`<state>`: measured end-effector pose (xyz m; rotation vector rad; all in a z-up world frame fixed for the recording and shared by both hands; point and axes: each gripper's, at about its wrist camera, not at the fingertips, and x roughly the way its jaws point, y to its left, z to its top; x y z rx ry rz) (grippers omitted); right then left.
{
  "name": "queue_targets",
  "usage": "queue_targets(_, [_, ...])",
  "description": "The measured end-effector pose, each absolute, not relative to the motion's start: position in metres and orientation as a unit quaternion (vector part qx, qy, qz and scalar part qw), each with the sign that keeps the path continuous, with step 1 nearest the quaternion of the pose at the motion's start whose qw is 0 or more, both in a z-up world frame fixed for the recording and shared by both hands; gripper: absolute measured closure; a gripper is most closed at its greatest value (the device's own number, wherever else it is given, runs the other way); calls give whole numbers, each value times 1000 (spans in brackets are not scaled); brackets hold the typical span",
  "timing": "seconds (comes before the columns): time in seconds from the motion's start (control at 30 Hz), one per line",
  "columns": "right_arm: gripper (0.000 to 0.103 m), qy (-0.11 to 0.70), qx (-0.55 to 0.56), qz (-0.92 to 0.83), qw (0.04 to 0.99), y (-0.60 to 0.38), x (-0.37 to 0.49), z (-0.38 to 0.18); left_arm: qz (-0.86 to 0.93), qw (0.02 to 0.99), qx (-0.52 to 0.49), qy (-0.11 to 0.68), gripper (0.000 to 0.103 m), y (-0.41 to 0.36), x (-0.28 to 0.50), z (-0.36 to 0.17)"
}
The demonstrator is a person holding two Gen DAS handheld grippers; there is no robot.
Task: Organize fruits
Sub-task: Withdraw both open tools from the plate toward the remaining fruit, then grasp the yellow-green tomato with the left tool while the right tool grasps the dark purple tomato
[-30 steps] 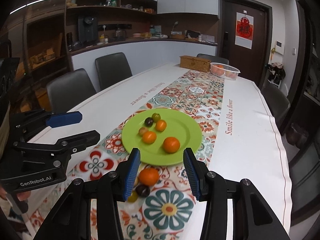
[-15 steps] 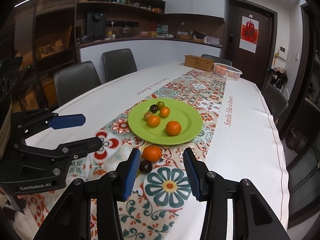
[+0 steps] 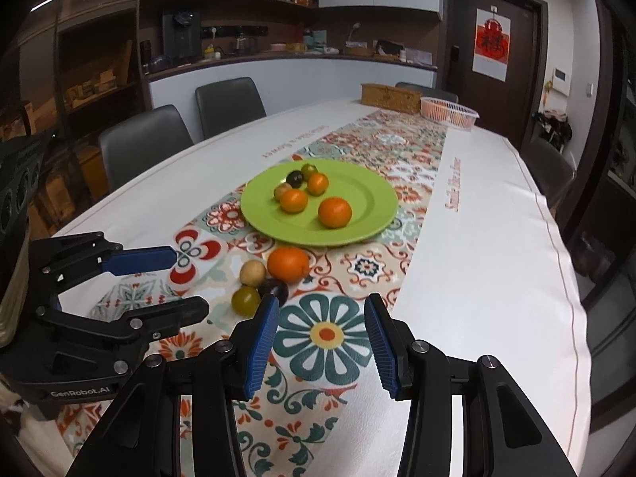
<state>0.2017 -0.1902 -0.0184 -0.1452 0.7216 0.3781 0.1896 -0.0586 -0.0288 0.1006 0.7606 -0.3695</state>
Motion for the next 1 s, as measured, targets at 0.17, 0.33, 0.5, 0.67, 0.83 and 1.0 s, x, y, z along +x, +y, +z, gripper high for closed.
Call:
queue_targets(0.17, [57, 366, -71, 182, 910, -192, 205, -31, -187, 902, 51, 386, 59, -63, 201, -43])
queue_targets(0.33, [57, 377, -65, 176, 907, -195, 208, -39, -192, 891, 45, 409, 66, -69, 213, -59])
queue_targets(0.5, [57, 384, -61, 175, 904, -197, 214, -44, -184, 887, 44, 421, 67, -72, 223, -66])
queue_targets(0.67, [57, 393, -58, 183, 899, -193, 219, -50, -168, 887, 52, 428, 67, -72, 230, -70])
queue_targets(0.83, [57, 399, -62, 192, 895, -186, 221, -53, -167, 884, 45, 435, 74, -72, 236, -75])
queue_targets(1.0, [57, 404, -57, 201, 891, -180, 224, -56, -170, 882, 36, 439, 75, -66, 236, -74])
